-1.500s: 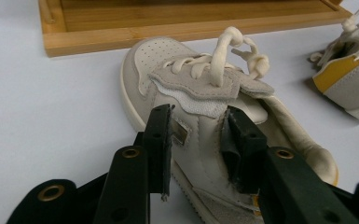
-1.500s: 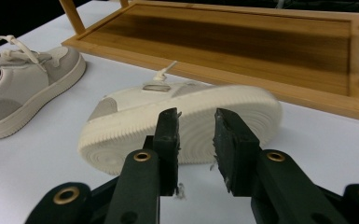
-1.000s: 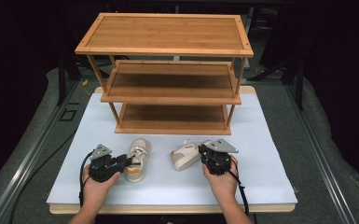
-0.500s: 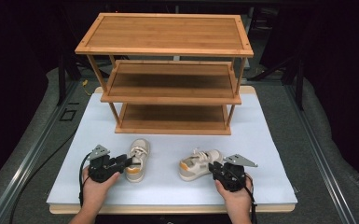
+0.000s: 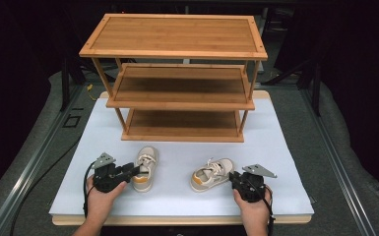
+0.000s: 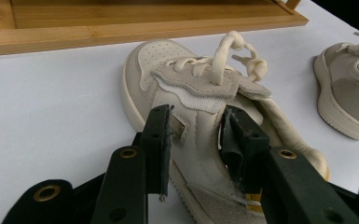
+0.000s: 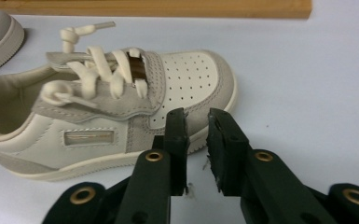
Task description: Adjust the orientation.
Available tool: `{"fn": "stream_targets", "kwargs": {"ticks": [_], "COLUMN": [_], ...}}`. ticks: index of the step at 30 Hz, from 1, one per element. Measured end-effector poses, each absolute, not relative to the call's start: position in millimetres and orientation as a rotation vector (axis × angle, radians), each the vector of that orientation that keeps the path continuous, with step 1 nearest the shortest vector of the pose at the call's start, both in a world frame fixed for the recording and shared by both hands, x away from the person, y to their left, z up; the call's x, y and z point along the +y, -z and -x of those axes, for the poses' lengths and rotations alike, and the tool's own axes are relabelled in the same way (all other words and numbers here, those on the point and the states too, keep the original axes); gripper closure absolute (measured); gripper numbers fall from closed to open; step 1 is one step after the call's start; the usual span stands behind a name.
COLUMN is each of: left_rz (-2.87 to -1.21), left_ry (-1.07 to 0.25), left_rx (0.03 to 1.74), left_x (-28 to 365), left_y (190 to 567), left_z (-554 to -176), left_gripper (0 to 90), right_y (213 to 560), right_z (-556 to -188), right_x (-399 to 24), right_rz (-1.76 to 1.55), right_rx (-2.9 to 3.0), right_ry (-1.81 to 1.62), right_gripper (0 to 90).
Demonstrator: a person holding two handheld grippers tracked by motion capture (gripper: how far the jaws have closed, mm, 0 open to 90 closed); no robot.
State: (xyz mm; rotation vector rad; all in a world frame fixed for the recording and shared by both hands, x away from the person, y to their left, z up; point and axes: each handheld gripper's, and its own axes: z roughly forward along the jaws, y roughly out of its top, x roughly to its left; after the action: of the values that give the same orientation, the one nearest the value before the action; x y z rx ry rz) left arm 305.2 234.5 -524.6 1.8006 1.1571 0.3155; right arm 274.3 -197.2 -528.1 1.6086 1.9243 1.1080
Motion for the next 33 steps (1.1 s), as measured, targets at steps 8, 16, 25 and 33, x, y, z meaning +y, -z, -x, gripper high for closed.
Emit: {"fn": "stream_targets", "kwargs": {"ticks": [8, 16, 25, 33], "left_rz": [-1.773, -1.771, -1.768, -1.769], "left_ry": [-0.293, -0.297, -0.282, -0.28], "left_rx": [1.179, 1.184, 1.181, 1.195], "left_x": [234.2, 233.6, 233.9, 232.1], "left_y": [525.5, 525.8, 525.4, 525.2], "left_z": [-305.6, -304.6, -305.0, -305.9], "left_gripper": [63.0, 63.0, 60.9, 60.6], "right_y": [535.5, 538.0, 513.2, 525.1], "right_z": [-308.8, -323.0, -275.6, -278.7], "right_x": [-183.4, -172.8, -163.0, -140.0], "right_rz": [-1.552, -1.552, -1.476, -1.464], "right_rx": [1.962, 1.945, 1.893, 1.989], "right_ry": [-1.129, -1.2, -1.385, -1.279], "right_gripper": [77.4, 66.8, 47.8, 42.8]}}
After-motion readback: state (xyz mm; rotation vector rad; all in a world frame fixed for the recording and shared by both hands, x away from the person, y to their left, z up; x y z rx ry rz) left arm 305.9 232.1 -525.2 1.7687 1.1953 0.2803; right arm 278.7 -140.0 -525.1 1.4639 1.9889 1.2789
